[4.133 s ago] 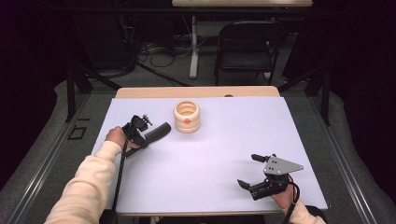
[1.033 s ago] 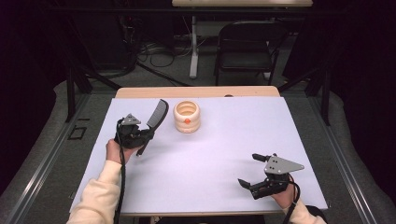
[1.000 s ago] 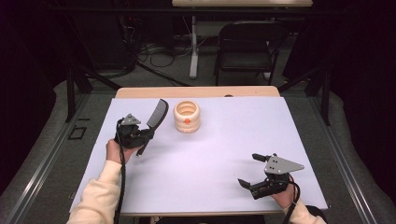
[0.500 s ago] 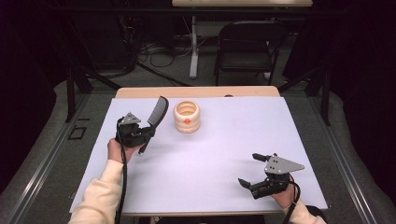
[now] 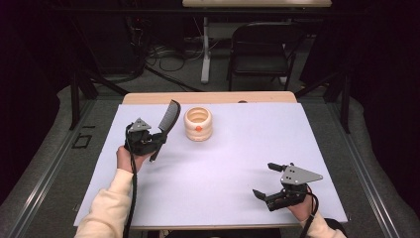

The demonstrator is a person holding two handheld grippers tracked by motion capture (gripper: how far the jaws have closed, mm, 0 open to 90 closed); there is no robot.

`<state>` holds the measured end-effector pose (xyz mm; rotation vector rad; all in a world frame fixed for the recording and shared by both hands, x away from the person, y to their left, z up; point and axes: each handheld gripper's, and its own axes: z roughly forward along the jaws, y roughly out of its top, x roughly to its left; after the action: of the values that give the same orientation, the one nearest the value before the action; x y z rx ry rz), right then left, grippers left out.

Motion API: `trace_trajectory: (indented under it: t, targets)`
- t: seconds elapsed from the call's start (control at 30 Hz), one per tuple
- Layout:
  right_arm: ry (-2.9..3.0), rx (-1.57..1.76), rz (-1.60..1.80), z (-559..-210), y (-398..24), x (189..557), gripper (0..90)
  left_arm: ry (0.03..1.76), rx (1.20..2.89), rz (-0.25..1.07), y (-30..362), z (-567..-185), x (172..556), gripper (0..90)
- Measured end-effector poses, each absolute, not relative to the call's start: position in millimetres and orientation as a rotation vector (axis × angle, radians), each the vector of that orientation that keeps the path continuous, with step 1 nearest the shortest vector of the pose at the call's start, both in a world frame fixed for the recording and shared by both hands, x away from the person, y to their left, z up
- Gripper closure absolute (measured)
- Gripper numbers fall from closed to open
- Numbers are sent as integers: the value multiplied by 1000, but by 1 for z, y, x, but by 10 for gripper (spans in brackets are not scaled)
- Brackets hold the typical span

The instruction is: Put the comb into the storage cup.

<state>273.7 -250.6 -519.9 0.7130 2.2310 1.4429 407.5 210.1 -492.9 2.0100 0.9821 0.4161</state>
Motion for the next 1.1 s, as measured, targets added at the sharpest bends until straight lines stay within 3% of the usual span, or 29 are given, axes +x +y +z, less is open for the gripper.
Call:
trace_trajectory:
  t: [1.1]
  targets:
    - [2227,716,1446,-520,-251,273,1,934,1979,442,193,-477,416,721]
